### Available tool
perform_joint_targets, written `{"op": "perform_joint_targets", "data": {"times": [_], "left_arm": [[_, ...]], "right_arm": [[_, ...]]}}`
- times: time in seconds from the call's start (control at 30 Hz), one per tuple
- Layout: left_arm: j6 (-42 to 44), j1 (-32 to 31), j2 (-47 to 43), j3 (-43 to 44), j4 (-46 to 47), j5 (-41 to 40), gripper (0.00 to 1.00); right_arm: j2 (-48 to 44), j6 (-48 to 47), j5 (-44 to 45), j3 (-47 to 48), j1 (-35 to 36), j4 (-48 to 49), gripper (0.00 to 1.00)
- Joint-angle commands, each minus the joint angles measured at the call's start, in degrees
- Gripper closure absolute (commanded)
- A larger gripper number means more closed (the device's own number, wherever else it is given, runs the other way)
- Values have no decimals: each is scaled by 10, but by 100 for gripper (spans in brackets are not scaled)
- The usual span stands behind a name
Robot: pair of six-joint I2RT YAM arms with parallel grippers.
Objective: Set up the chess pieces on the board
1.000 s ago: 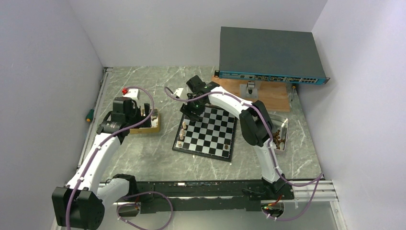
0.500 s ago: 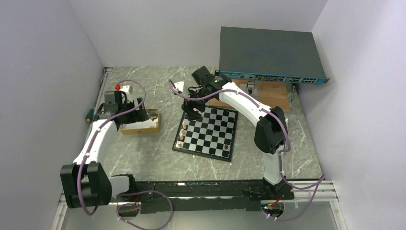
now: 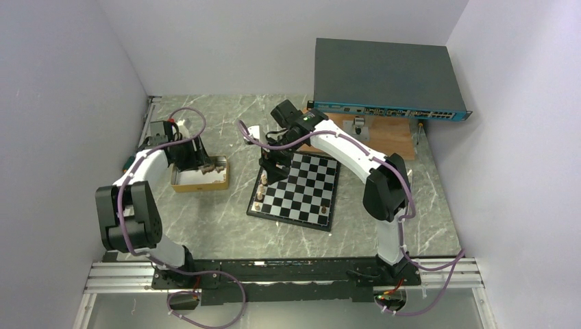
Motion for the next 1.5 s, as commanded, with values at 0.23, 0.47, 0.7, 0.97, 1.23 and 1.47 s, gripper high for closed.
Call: {"op": "perform_joint_targets", "data": {"times": [0.23,0.47,0.7,0.97,1.23,1.47], "left_arm": [[-11,-1,56,38,54,19,49],[-37,-39,51,2,111,-37,55],[-47,-66,63,-14,146,-101,63],[-49,-78,68,-3,147,-147,66],[-67,-86,87,15,130,-169,70],[-88,-104,106,36,121,-193,71]], "right_arm": [[-13,-13,-22,14,1,-4,30],[-13,-13,-22,13,0,-3,30],[-22,-13,-18,1,1,1,30],[-29,-14,-11,-7,0,3,30],[-28,-17,-11,-6,1,2,30],[-29,-19,-11,-9,1,0,30]]}}
